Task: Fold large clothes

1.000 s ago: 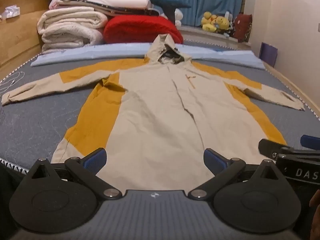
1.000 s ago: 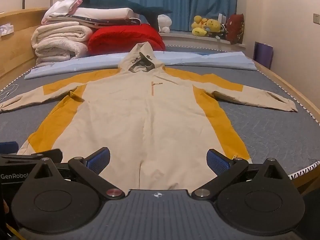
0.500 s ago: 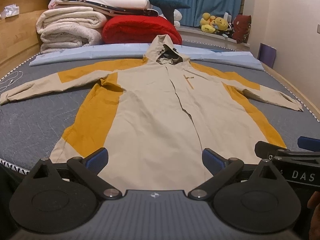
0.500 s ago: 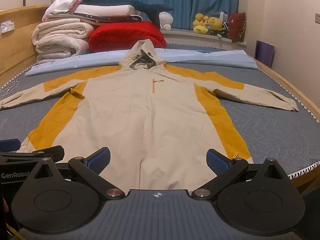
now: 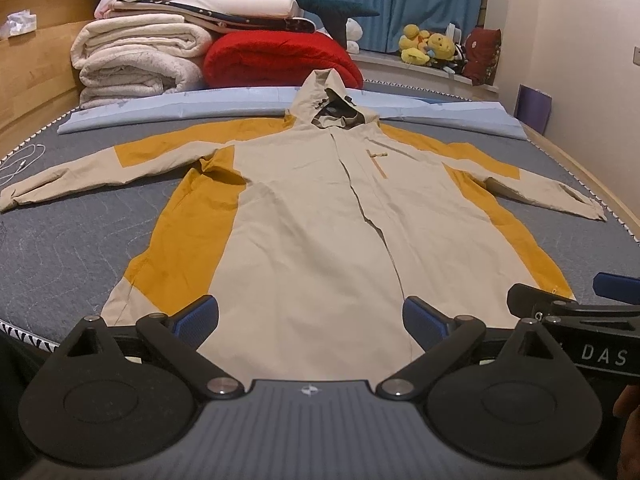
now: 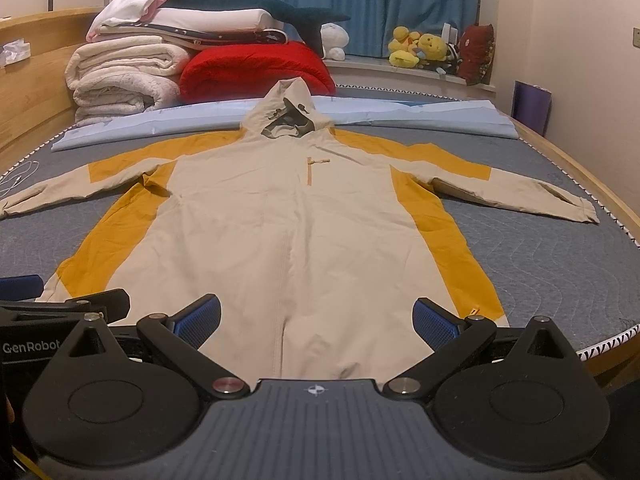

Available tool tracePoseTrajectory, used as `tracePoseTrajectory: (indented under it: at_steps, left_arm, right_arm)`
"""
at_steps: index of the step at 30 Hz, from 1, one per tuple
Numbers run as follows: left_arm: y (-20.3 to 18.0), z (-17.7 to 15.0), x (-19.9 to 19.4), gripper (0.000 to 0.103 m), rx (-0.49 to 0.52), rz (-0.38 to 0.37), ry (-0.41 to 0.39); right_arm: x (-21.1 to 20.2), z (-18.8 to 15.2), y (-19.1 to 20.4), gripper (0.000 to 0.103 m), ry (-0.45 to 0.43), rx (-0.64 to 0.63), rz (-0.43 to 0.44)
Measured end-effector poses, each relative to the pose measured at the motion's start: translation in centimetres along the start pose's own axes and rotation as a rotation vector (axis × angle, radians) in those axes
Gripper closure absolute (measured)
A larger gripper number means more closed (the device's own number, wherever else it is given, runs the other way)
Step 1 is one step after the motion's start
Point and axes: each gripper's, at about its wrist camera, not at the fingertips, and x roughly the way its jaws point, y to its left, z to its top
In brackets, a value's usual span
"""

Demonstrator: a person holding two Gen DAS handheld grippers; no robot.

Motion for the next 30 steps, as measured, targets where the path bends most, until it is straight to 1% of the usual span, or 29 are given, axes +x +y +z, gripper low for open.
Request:
tracePoseTrajectory:
  at_steps: [4,10,27,30]
  left_arm:
    - [-0.01,0.0,0.0,0.004,0.0,0.0,0.002]
    - [-0.14,-0.1,0.1,0.004,0.029,0.02,-0.007]
    - [-0.28,-0.08,0.08,0.006,0.028,0.006,-0.022]
    - [-0.31,-0.09,-0.03,0.013,0.026,-0.004,-0.031]
  right_arm:
    - [0.0,0.01,0.02,0.002,0.001,-0.001,0.0]
    - [0.0,0.01,0.05,0.002,0.001,-0.001,0.001]
    - [0.03,0.03,0.14,0.003,0.003,-0.004,-0.001]
    - [0.09,0.1,0.34,0.005,0.005,-0.01,0.002]
